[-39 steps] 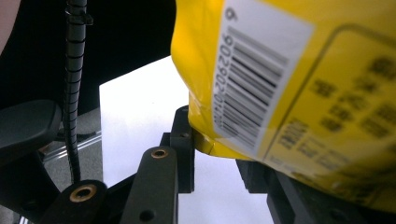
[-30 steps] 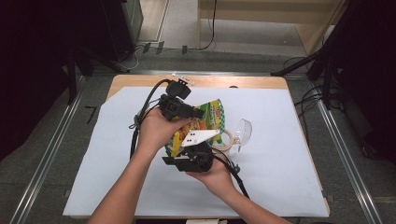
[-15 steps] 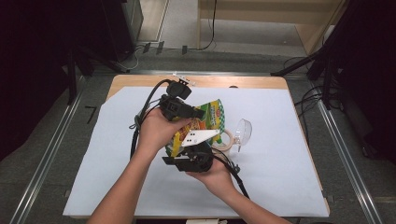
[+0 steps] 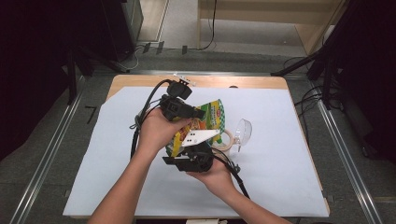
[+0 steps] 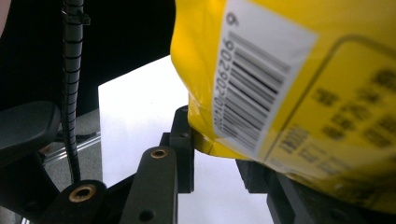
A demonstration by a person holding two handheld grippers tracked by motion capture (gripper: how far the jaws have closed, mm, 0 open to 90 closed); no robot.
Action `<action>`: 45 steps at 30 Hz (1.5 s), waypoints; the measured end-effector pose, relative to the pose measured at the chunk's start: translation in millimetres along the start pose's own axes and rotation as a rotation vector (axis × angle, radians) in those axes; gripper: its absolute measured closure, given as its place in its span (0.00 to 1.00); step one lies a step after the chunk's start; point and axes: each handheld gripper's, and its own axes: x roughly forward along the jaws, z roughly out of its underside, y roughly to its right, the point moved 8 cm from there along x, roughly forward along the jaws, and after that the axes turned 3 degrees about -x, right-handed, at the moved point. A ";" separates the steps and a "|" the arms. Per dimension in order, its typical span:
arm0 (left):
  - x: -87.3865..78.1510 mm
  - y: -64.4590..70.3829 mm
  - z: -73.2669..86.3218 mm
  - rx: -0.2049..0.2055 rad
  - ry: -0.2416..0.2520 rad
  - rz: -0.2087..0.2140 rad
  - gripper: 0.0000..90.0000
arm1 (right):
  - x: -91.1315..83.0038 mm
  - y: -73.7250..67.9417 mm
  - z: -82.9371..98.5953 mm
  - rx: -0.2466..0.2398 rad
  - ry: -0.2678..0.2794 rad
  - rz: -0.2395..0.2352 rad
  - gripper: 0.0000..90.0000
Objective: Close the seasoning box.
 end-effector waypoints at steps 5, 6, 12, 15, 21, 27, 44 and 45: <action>-1.4 0.7 -0.1 0.004 0.004 -0.002 0.94 | -0.5 -1.1 -0.7 -0.007 0.007 -0.003 0.80; -1.6 0.6 0.1 0.004 0.003 -0.001 0.94 | -0.5 -1.3 -0.8 -0.008 0.008 -0.002 0.80; -2.3 0.3 0.7 0.001 0.007 -0.006 0.94 | 0.8 -1.3 -0.7 -0.008 0.005 -0.002 0.80; -2.8 0.0 0.9 -0.001 0.011 -0.006 0.94 | 1.3 -1.1 -1.0 -0.011 0.004 -0.004 0.80; -4.7 -1.0 2.0 -0.003 0.014 -0.009 0.94 | 2.3 -2.3 -1.6 -0.015 0.005 -0.010 0.80; -6.1 -1.6 3.0 -0.005 0.014 -0.013 0.94 | 3.1 -3.2 -2.1 -0.021 0.005 -0.013 0.80; -10.1 -4.9 5.5 -0.010 0.025 -0.019 0.94 | 6.3 -5.0 -3.3 -0.031 -0.002 -0.026 0.80; -10.4 -4.8 5.5 -0.012 0.027 -0.019 0.94 | 6.4 -5.1 -3.5 -0.030 -0.002 -0.026 0.80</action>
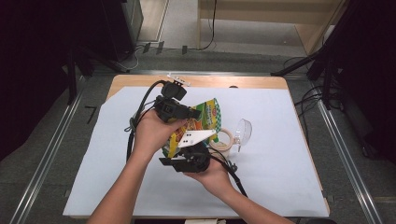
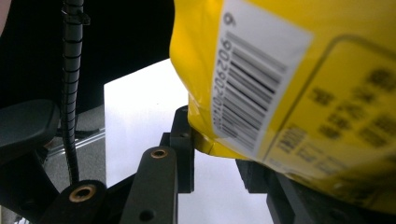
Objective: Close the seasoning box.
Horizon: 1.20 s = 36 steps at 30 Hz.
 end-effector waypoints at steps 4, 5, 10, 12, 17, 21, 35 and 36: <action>-1.2 -0.5 0.3 -0.003 0.005 -0.004 0.94 | 0.6 -0.2 -0.4 -0.002 -0.003 -0.001 0.80; -1.6 -0.6 0.4 -0.003 0.005 -0.003 0.94 | 0.8 -0.4 -0.6 -0.002 -0.003 -0.002 0.80; -3.1 -1.0 0.4 -0.004 0.007 -0.007 0.94 | 1.3 -0.9 -1.7 -0.007 -0.001 -0.005 0.80; -3.3 -0.8 0.0 -0.006 0.007 -0.008 0.94 | 1.3 -0.7 -2.2 -0.008 -0.001 -0.005 0.80; -3.2 1.1 -1.6 -0.001 0.005 -0.009 0.94 | 0.7 -0.3 -3.5 -0.005 0.001 -0.006 0.80; -2.2 3.8 -2.2 0.001 0.001 -0.002 0.94 | 0.8 1.2 -3.1 -0.002 -0.001 -0.003 0.80; -1.6 10.3 -3.1 0.007 -0.007 0.002 0.95 | 0.0 3.0 -2.3 -0.007 0.006 0.007 0.81; -1.5 10.9 -3.1 0.011 -0.010 0.003 0.95 | -0.1 3.2 -2.1 -0.008 0.005 0.007 0.81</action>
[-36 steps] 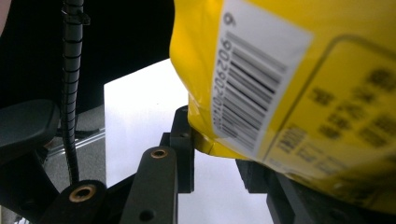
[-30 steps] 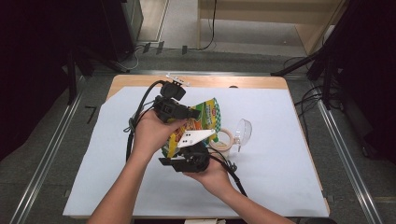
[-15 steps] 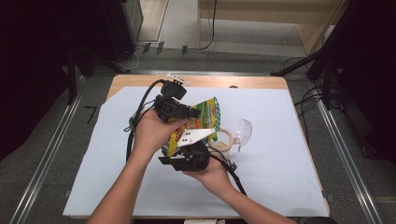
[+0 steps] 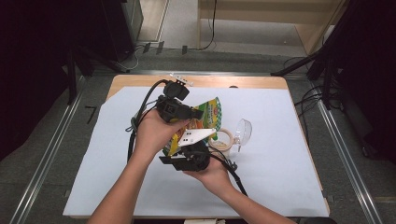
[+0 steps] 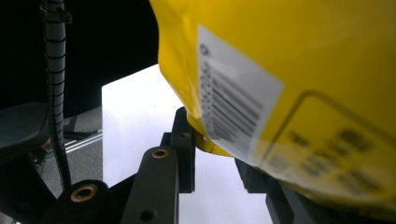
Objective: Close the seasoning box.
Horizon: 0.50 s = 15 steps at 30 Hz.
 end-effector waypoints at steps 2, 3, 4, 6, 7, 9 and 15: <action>0.6 1.0 -0.4 0.000 0.001 0.005 0.95 | -0.2 0.3 0.4 0.002 0.001 0.001 0.81; 0.9 1.2 -0.6 -0.002 0.000 0.008 0.95 | -0.3 0.9 0.6 0.002 0.001 0.003 0.81; 1.5 1.0 -0.8 -0.010 -0.003 0.009 0.95 | -0.5 1.3 0.9 0.002 0.001 0.005 0.81; 2.2 0.7 -1.5 -0.015 -0.004 0.014 0.95 | -1.1 1.8 1.2 0.005 0.000 0.007 0.81; 2.3 0.5 -1.7 -0.016 -0.005 0.014 0.95 | -1.7 1.4 1.2 0.008 0.000 0.006 0.81; 3.1 0.9 -1.9 -0.013 -0.008 0.013 0.95 | -2.5 0.9 1.0 0.008 0.001 0.006 0.81; 5.1 3.2 -2.4 -0.012 -0.015 0.021 0.95 | -2.8 2.4 2.3 0.012 0.003 0.012 0.81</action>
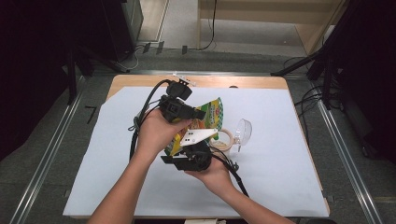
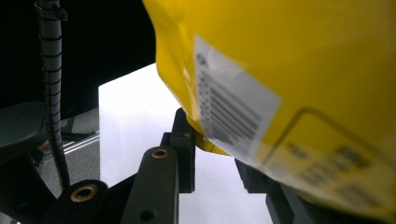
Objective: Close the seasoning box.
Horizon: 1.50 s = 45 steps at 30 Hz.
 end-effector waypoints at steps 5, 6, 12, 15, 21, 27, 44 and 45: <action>0.8 -0.6 -0.4 -0.003 -0.004 0.006 0.95 | -0.5 1.0 0.6 0.001 -0.002 0.003 0.81; 1.0 -0.7 -0.4 -0.004 -0.004 0.008 0.95 | -0.6 0.9 0.6 0.001 -0.002 0.003 0.81; 1.2 -1.4 -0.5 -0.009 -0.006 0.012 0.95 | -1.0 -0.1 0.4 0.002 -0.003 0.001 0.81; 1.1 -1.4 -0.5 -0.011 -0.006 0.014 0.95 | -1.1 0.0 0.3 0.002 -0.003 0.002 0.81; 1.1 -1.8 -0.4 -0.011 -0.007 0.015 0.95 | -1.0 0.3 0.3 -0.001 -0.004 0.003 0.81; 1.4 -2.1 -0.5 -0.012 -0.007 0.017 0.95 | -1.3 0.0 0.4 0.003 -0.006 0.002 0.81; 1.9 -3.7 -0.4 -0.031 -0.013 0.038 0.95 | -1.1 0.1 0.4 0.000 -0.006 0.006 0.81; 1.9 -3.7 -0.4 -0.034 -0.013 0.040 0.95 | -1.1 0.1 0.4 0.001 -0.006 0.006 0.81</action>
